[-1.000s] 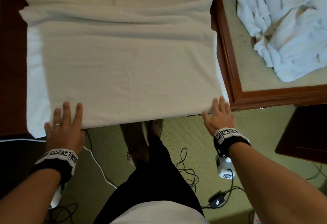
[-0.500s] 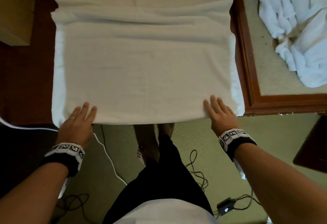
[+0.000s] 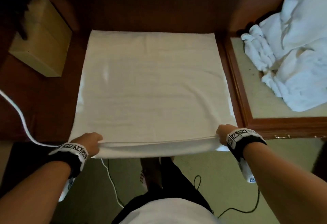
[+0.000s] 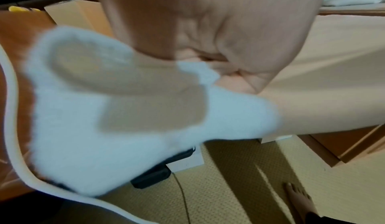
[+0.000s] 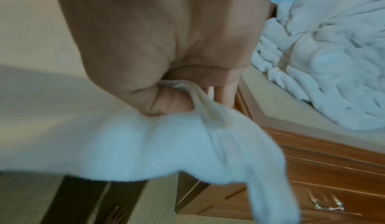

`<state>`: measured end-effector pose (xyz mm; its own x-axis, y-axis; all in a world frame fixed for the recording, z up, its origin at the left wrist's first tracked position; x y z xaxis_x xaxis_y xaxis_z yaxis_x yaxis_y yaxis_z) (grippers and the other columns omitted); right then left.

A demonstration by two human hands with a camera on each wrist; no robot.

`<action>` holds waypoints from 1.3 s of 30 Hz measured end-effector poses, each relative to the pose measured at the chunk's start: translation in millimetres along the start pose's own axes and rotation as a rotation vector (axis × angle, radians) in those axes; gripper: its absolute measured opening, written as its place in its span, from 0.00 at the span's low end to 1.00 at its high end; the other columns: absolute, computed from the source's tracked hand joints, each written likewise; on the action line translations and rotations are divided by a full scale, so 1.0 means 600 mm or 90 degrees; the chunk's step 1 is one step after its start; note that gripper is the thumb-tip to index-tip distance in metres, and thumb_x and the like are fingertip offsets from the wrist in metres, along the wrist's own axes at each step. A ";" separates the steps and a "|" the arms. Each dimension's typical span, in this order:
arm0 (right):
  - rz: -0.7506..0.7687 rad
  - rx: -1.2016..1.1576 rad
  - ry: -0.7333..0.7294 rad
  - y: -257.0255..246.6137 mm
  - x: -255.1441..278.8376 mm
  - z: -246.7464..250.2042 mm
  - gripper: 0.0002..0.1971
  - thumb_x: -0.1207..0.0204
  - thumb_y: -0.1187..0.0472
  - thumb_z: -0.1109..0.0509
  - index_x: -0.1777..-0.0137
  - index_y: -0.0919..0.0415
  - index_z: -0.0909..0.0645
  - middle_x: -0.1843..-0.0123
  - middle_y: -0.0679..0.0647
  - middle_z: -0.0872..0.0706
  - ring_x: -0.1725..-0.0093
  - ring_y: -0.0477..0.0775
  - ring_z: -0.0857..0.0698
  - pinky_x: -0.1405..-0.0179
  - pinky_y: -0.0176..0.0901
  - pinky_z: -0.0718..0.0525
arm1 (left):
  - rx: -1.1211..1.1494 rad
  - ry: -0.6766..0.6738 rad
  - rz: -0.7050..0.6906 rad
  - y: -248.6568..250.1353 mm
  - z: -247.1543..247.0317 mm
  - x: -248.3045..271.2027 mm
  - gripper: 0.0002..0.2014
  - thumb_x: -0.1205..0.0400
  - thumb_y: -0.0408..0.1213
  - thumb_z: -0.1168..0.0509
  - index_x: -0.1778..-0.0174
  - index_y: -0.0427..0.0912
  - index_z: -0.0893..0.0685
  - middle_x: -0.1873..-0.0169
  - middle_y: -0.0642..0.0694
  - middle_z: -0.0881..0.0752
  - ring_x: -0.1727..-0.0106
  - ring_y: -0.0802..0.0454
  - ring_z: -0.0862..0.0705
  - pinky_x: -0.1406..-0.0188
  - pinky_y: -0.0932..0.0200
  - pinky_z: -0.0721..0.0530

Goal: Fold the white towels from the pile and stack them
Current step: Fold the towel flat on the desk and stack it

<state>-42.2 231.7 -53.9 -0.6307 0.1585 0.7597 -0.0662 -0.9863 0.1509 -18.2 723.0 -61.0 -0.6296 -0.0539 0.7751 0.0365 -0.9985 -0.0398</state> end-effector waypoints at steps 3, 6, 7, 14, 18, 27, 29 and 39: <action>-0.021 0.011 0.050 0.007 0.000 0.045 0.14 0.23 0.65 0.39 0.41 0.56 0.17 0.40 0.57 0.13 0.41 0.61 0.13 0.43 0.51 0.14 | 0.018 0.053 -0.015 -0.006 0.033 0.002 0.22 0.15 0.35 0.40 0.24 0.51 0.23 0.26 0.41 0.20 0.31 0.41 0.18 0.37 0.55 0.19; -0.037 0.009 0.134 0.007 -0.011 0.106 0.13 0.23 0.67 0.40 0.43 0.57 0.18 0.42 0.59 0.14 0.44 0.63 0.13 0.47 0.52 0.14 | -0.008 0.168 -0.054 -0.008 0.083 -0.004 0.12 0.15 0.35 0.40 0.36 0.49 0.19 0.46 0.41 0.12 0.52 0.41 0.14 0.58 0.57 0.22; -0.039 -0.002 0.155 0.007 -0.016 0.126 0.13 0.23 0.67 0.40 0.44 0.57 0.18 0.43 0.59 0.14 0.44 0.63 0.13 0.49 0.51 0.15 | -0.012 0.197 -0.051 -0.008 0.103 -0.007 0.10 0.15 0.34 0.39 0.39 0.48 0.19 0.55 0.43 0.12 0.59 0.43 0.16 0.63 0.57 0.24; -0.035 -0.052 0.243 0.007 -0.094 0.255 0.10 0.23 0.69 0.38 0.47 0.61 0.18 0.46 0.63 0.14 0.47 0.66 0.14 0.57 0.48 0.22 | 0.045 0.308 0.007 -0.006 0.234 -0.070 0.09 0.15 0.31 0.39 0.56 0.51 0.23 0.70 0.45 0.25 0.67 0.39 0.22 0.66 0.50 0.24; -0.028 -0.064 0.273 0.008 -0.163 0.306 0.09 0.23 0.68 0.37 0.49 0.59 0.17 0.48 0.63 0.13 0.50 0.67 0.14 0.57 0.49 0.21 | 0.080 0.318 0.023 -0.010 0.287 -0.142 0.10 0.16 0.31 0.38 0.61 0.50 0.24 0.66 0.40 0.23 0.63 0.35 0.22 0.63 0.50 0.26; 0.021 -0.098 0.463 -0.016 -0.244 0.268 0.24 0.26 0.66 0.32 0.29 0.60 0.23 0.23 0.63 0.26 0.26 0.70 0.30 0.29 0.67 0.32 | -0.055 0.371 0.031 0.037 0.246 -0.217 0.35 0.25 0.43 0.27 0.20 0.49 0.31 0.19 0.39 0.33 0.22 0.35 0.34 0.29 0.36 0.34; 0.087 -0.150 0.505 -0.050 -0.227 0.218 0.25 0.22 0.58 0.34 0.25 0.59 0.26 0.19 0.63 0.31 0.23 0.71 0.32 0.28 0.68 0.33 | -0.025 0.374 -0.024 0.057 0.183 -0.210 0.40 0.22 0.56 0.32 0.15 0.52 0.40 0.14 0.41 0.43 0.16 0.34 0.43 0.24 0.31 0.39; 0.048 -0.174 0.337 -0.088 -0.155 0.016 0.35 0.18 0.32 0.60 0.12 0.42 0.56 0.11 0.53 0.64 0.12 0.58 0.60 0.16 0.65 0.50 | 0.050 0.324 -0.031 0.065 0.005 -0.152 0.41 0.19 0.71 0.62 0.11 0.55 0.54 0.11 0.41 0.55 0.13 0.31 0.51 0.20 0.25 0.46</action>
<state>27.5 269.6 -126.7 -0.9364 0.1128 0.3323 -0.1581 -0.9810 -0.1126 42.8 689.0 -131.4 -0.9293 -0.0219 0.3686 0.0435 -0.9978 0.0505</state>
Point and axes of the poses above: each hand's wrist, its own x-axis away from the middle knuckle, its own z-axis out of the back of the hand, y = z × x, the point moved 2 cm from there along -x, towards the middle knuckle
